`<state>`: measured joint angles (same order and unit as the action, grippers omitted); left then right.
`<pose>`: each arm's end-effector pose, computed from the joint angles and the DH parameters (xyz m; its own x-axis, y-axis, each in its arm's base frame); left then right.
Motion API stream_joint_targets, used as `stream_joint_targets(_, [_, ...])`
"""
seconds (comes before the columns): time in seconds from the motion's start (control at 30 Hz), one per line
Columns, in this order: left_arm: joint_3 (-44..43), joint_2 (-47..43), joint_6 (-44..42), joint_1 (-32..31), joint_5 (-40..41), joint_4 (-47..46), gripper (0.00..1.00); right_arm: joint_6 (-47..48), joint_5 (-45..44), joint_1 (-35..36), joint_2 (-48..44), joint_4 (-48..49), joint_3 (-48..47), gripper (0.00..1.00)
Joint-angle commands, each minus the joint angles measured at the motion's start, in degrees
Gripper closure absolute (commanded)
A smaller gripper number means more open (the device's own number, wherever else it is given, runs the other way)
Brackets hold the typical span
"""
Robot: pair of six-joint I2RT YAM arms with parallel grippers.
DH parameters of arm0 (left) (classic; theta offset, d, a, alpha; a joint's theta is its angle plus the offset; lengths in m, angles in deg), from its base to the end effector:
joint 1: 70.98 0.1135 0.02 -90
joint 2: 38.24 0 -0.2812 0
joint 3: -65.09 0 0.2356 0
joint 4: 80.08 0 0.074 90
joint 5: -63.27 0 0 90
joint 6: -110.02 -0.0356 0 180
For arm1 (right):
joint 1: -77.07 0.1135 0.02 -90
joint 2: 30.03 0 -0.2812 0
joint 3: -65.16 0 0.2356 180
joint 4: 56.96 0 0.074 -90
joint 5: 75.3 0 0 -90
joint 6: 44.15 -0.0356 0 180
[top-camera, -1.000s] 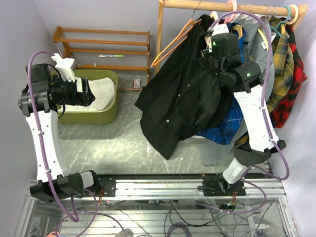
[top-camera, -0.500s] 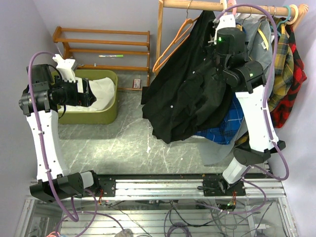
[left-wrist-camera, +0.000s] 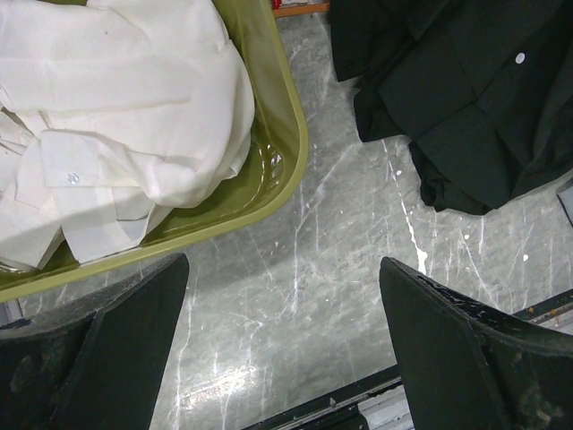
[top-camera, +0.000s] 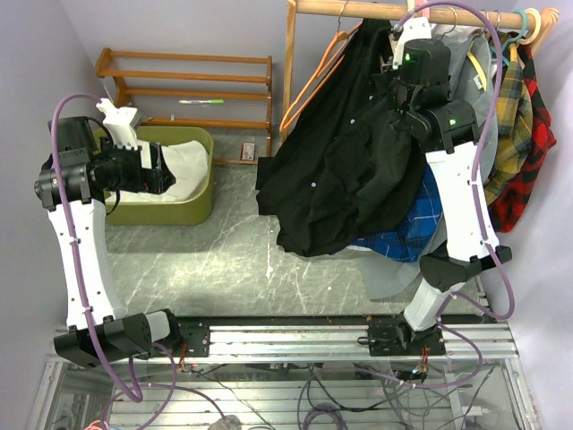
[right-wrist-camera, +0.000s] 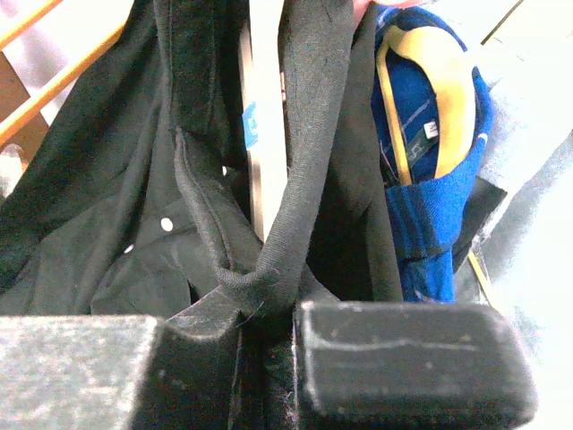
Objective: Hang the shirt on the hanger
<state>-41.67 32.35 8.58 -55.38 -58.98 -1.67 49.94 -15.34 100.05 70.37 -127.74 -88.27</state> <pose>0.1918 0.0338 0.4478 -0.6043 0.0054 -0.7968 0.2784 0.9384 -0.2047 0.2945 0.1055 0.5464 -0.2872 -0.1888 -0.9391 0.0807 0.9721 -0.2202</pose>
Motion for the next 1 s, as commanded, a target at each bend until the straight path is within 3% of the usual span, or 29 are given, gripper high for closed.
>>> stream_joint_targets(0.0, [0.5, -0.6, -0.3, 0.1, -2.1, -0.7, 0.01, 1.6, 4.0, -2.4, -1.0, 9.2, 0.2, 1.00])
stream_joint_targets(0.37, [-0.1, 0.7, -0.7, 0.2, -3.1, -0.4, 0.01, 3.7, 14.8, -6.6, 1.0, 12.8, -0.3, 1.00])
stream_joint_targets(0.97, [0.5, 1.8, -1.1, 0.2, -3.3, -0.4, 0.01, 3.0, 18.6, -9.0, 5.7, 10.0, -1.2, 1.00])
